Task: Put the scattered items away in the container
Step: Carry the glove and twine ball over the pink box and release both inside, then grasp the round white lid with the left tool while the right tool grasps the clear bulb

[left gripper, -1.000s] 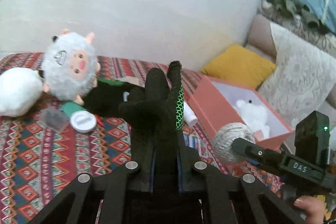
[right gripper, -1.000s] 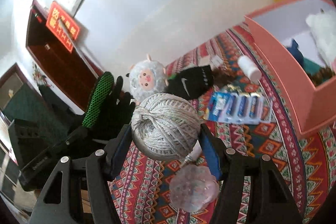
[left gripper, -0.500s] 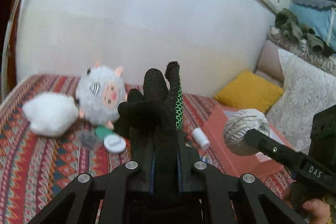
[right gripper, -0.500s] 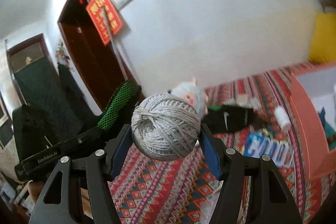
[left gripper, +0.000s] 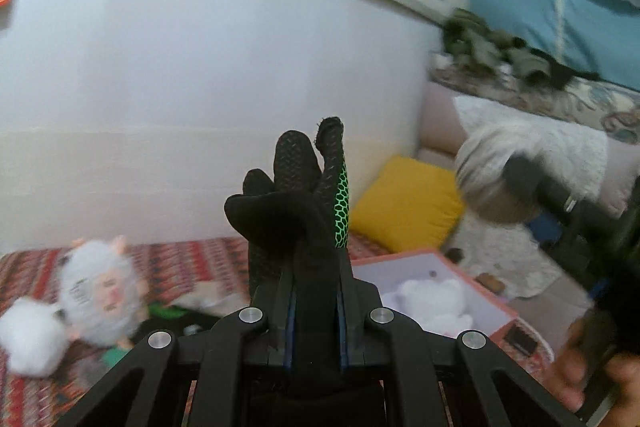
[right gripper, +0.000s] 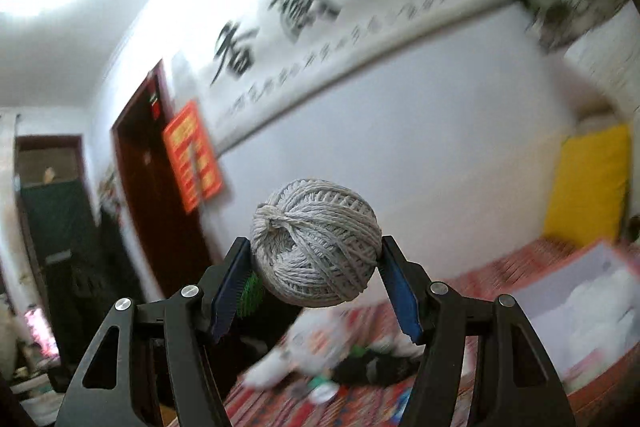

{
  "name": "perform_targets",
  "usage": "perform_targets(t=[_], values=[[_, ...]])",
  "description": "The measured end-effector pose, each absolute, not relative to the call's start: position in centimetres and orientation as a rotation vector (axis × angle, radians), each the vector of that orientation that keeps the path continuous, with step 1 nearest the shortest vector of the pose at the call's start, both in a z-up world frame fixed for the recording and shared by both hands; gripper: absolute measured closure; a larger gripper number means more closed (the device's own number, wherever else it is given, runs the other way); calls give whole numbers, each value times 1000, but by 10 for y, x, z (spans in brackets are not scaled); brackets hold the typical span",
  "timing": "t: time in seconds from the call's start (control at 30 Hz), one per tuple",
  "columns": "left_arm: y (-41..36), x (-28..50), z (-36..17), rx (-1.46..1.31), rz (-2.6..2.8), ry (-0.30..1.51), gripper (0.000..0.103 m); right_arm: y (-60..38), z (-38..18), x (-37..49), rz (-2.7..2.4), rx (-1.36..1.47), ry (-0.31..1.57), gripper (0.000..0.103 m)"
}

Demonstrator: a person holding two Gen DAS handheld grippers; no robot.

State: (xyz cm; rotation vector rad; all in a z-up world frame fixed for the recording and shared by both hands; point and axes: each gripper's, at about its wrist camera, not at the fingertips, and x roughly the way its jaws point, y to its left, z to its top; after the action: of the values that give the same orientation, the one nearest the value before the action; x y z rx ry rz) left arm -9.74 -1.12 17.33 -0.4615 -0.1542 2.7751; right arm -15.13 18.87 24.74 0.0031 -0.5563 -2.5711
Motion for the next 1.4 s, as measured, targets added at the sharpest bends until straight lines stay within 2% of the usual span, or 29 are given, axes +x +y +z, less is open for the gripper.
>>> perform_targets(t=[0.13,0.3,0.67,0.7,0.73,0.77,0.83,0.87,1.17,1.4], values=[[48,-134,170,-511,2694,-77,93,238,238,-154,-2760,-23,-571,36],[113,-180,148,-600,2597,-3,93,288,212,-184,-2865,88,-653,36],[195,-291,71,-890,2500,44,92,345,119,-310,-2881,533,-753,33],[194,-301,66,-926,2493,17,88,342,112,-324,-2863,595,-746,32],[193,-310,63,-958,2487,-16,77,340,107,-330,-2868,619,-755,27],[192,-319,60,-990,2480,-49,58,339,103,-336,-2872,643,-765,18],[185,-321,62,-965,2516,-95,35,338,99,-342,-2876,646,-771,12],[178,-319,67,-929,2543,-121,29,338,99,-343,-2876,631,-769,12],[109,-282,79,-884,2614,-193,29,322,124,-328,-2853,551,-738,10],[-2,-207,44,-973,2776,-181,29,279,141,-304,-2780,517,-661,8]])
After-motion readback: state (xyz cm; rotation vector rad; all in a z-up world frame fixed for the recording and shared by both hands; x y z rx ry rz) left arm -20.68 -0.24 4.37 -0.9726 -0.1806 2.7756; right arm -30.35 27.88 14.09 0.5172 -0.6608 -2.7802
